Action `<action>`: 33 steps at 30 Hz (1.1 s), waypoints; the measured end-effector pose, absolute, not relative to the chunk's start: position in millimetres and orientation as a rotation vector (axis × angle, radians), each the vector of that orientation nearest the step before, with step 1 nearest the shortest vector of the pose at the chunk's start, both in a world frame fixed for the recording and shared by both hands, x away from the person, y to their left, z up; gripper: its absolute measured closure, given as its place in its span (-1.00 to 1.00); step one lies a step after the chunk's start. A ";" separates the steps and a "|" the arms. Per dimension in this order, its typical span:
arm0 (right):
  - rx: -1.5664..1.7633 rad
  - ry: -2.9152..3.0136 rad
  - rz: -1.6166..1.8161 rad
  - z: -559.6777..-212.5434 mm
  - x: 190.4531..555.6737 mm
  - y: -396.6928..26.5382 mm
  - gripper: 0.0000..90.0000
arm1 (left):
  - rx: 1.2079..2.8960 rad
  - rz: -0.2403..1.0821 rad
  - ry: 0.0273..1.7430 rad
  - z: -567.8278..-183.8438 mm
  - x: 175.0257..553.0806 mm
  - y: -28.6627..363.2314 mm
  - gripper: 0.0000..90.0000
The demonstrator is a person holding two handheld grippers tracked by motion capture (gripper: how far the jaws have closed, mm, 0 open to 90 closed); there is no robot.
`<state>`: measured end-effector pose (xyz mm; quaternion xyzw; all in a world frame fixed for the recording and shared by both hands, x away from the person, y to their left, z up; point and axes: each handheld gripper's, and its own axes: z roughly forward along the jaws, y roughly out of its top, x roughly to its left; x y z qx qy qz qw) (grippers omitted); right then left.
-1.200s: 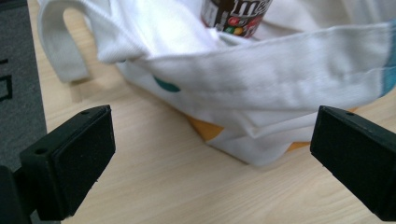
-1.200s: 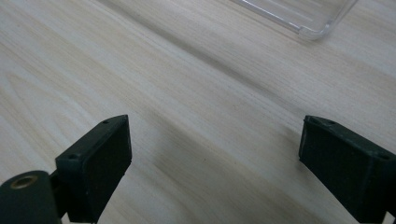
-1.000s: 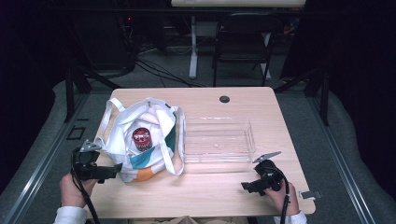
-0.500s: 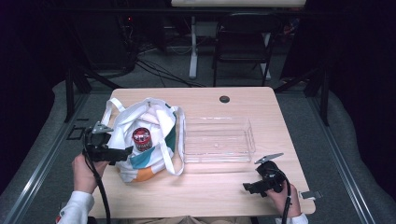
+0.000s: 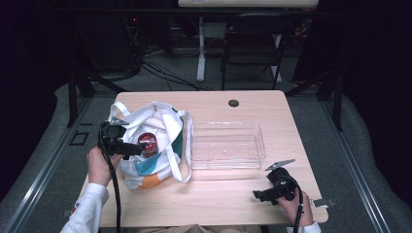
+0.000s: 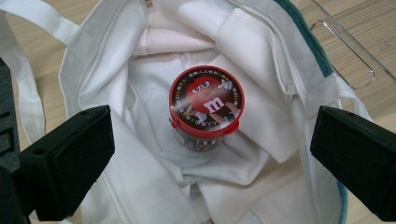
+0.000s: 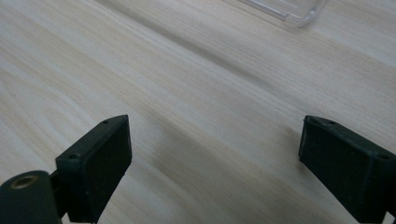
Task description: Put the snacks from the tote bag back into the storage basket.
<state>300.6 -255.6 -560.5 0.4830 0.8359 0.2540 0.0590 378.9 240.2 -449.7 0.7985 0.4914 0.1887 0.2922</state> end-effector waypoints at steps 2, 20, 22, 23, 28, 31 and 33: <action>1.463 2.531 0.771 -560.4 300.5 -255.8 -0.80 | 2.123 0.512 1.315 -450.9 383.0 237.7 -1.00; 1.464 2.539 0.754 -560.6 299.6 -256.5 -0.80 | 2.174 0.469 1.358 -462.6 412.0 226.6 -1.00; 1.468 2.535 0.760 -561.1 298.9 -257.1 -0.80 | 2.189 0.451 1.360 -463.8 414.9 225.3 -1.00; 1.469 2.531 0.763 -561.0 298.8 -257.7 -0.80 | 2.194 0.447 1.359 -465.0 416.5 224.6 -1.00; 1.454 2.537 0.756 -560.3 300.7 -255.1 -0.80 | 2.219 0.438 1.370 -470.8 421.0 222.2 -1.00; 1.451 2.550 0.753 -560.6 302.0 -252.7 -0.80 | 2.233 0.429 1.375 -472.5 423.3 222.3 -1.00; 1.454 2.549 0.756 -560.9 302.1 -253.0 -0.80 | 2.245 0.423 1.384 -474.7 426.6 222.0 -1.00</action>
